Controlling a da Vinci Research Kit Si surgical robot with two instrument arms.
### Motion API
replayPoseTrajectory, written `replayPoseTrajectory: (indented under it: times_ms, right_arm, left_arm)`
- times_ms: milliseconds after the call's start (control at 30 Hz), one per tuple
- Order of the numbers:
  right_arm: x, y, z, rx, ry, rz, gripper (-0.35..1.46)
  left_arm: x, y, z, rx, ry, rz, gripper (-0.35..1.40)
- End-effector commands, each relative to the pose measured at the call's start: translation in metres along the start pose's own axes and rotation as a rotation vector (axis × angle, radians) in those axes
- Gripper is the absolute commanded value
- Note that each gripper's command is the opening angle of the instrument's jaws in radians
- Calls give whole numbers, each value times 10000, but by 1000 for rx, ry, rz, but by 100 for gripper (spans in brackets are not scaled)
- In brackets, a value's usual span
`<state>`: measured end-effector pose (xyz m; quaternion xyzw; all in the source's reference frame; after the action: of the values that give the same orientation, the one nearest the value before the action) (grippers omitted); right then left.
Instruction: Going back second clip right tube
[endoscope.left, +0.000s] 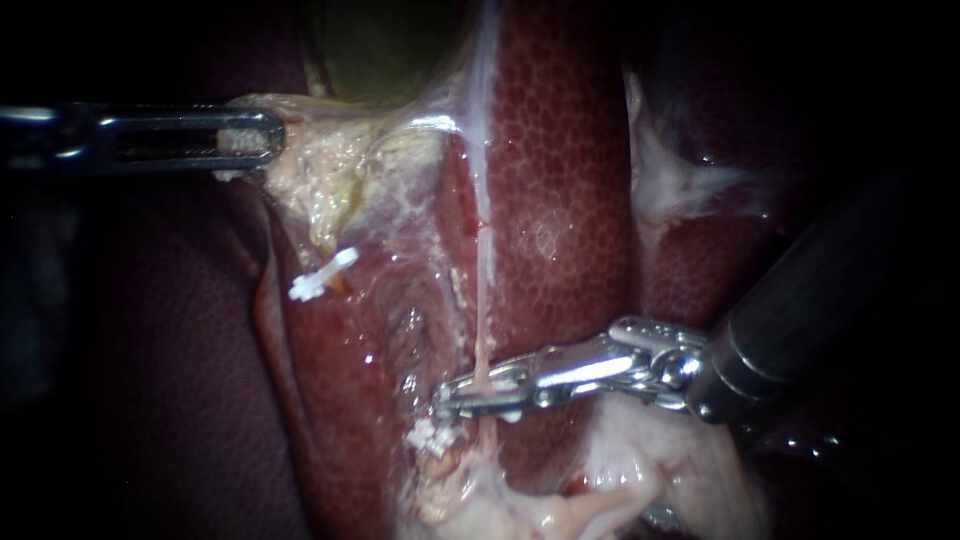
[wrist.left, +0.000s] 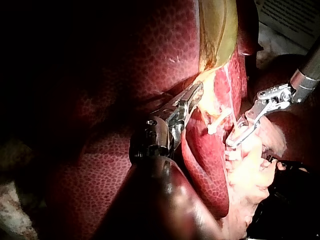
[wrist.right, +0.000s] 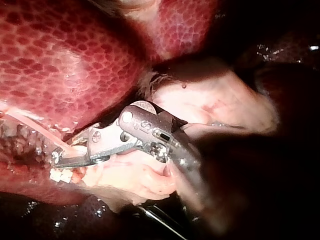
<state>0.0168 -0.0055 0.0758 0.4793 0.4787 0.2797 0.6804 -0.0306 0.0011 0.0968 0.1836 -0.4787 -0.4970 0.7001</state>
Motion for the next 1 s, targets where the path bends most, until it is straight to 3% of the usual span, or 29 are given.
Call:
replayPoseTrajectory:
  times_ms: [33,333,367,400,500,600,1000]
  right_arm:
    - [0,0,0,1,-1,0,-35]
    - [1,-3,0,-1,1,5,-35]
    - [1,-3,0,-6,2,-42,-25]
    - [2,-4,0,-20,7,-89,-1]
    - [11,-3,-2,-56,25,-148,45]
    - [25,0,-7,-80,36,-195,58]
    - [32,-7,-34,-111,40,-311,60]
  left_arm:
    - [0,0,0,0,0,0,-35]
    - [0,0,0,0,0,0,-35]
    - [0,0,0,0,0,0,-35]
    - [0,0,0,0,0,0,-35]
    - [0,0,0,0,0,0,-35]
    - [0,0,0,0,0,0,-35]
    - [1,0,1,-1,-1,1,-35]
